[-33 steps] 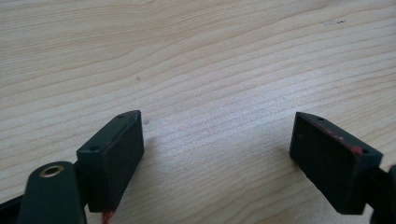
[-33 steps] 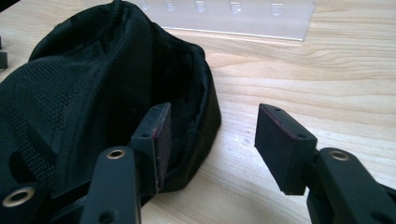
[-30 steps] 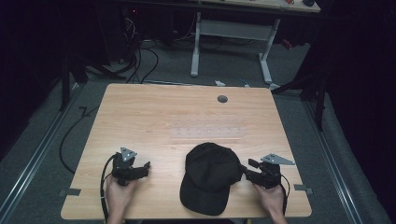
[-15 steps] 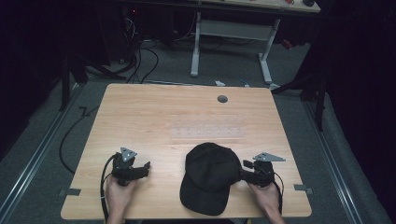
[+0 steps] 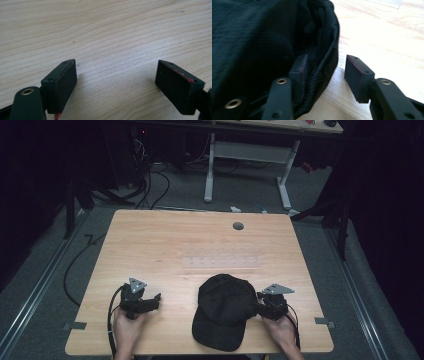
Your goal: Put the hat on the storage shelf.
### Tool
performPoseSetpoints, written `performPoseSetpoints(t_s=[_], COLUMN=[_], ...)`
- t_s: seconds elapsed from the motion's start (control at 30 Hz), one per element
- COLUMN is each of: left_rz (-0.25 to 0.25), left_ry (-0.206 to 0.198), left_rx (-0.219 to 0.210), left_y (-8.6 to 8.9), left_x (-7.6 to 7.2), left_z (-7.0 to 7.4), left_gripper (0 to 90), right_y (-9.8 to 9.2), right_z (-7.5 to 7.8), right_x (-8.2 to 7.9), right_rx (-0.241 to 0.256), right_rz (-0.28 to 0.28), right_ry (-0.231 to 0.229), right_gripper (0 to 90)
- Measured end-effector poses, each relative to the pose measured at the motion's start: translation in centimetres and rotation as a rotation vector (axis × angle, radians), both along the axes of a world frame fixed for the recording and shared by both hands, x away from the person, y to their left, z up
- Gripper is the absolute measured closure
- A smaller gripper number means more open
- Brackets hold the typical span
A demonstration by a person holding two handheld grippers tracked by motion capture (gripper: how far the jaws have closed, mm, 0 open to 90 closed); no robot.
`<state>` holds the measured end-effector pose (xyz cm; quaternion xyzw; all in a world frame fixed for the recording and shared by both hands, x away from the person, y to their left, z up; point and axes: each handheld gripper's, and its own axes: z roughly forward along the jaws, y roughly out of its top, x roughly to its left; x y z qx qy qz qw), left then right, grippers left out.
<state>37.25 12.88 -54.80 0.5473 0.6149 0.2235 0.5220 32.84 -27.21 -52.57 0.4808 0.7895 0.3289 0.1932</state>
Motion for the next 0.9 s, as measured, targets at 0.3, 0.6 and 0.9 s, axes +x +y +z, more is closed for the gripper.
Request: performPoseSetpoints(t_s=[0.3, 0.6, 0.9], left_rz=[0.002, 0.002, 0.014], left_ry=[0.0, 0.0, -0.003], left_rx=[0.003, 0.002, -0.005], left_y=[0.0, 0.0, 0.1], left_x=[0.0, 0.0, 0.0], left_z=[0.0, 0.0, 0.1], left_gripper=[17.9, 18.0, 20.9], right_y=[1.0, 1.2, 0.7], right_z=[0.2, 0.2, 0.5], right_x=[0.0, 0.1, 0.7], right_rx=[-0.027, -0.038, 0.018], right_rz=[0.022, 0.031, 0.038], right_ry=[0.004, -0.005, -0.04], right_gripper=[80.3, 84.3, 85.1])
